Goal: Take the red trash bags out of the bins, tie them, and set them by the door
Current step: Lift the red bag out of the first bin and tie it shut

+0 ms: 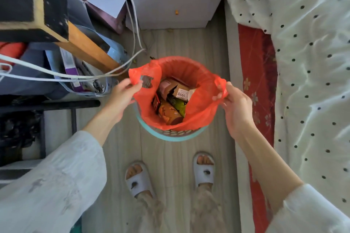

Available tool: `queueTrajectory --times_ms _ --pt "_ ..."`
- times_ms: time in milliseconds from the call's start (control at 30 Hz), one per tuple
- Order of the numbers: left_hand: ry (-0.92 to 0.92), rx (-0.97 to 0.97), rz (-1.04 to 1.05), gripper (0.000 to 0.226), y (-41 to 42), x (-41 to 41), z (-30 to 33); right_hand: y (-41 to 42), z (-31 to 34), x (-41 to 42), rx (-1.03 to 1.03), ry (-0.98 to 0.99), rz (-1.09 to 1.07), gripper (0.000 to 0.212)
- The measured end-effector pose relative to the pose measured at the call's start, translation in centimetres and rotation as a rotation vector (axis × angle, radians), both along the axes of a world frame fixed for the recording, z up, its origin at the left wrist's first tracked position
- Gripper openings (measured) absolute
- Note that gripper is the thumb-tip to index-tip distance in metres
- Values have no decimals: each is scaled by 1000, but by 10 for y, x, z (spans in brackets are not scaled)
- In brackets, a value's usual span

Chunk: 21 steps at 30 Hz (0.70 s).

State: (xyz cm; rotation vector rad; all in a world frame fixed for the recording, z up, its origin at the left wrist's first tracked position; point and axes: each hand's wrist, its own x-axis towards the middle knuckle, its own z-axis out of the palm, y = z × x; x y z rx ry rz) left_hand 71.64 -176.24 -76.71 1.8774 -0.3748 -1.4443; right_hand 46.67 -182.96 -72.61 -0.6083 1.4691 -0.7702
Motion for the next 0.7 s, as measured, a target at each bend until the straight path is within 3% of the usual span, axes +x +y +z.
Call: queueTrajectory --times_ms 100,233,367,567,700 --pt "-35 -65 45 11 -10 -2 16 4 6 1 100 -6 27 29" --pt "164 -20 -64 7 -8 -4 38 4 25 1 213 -23 44 29" --pt "134 107 -165 10 -4 -8 63 -4 58 5 138 -75 69 32" --pt "221 7 -118 11 -3 -23 112 -7 108 11 41 -39 190 30" --pt "288 -12 -71 17 11 -36 146 -8 146 9 -37 21 244 40"
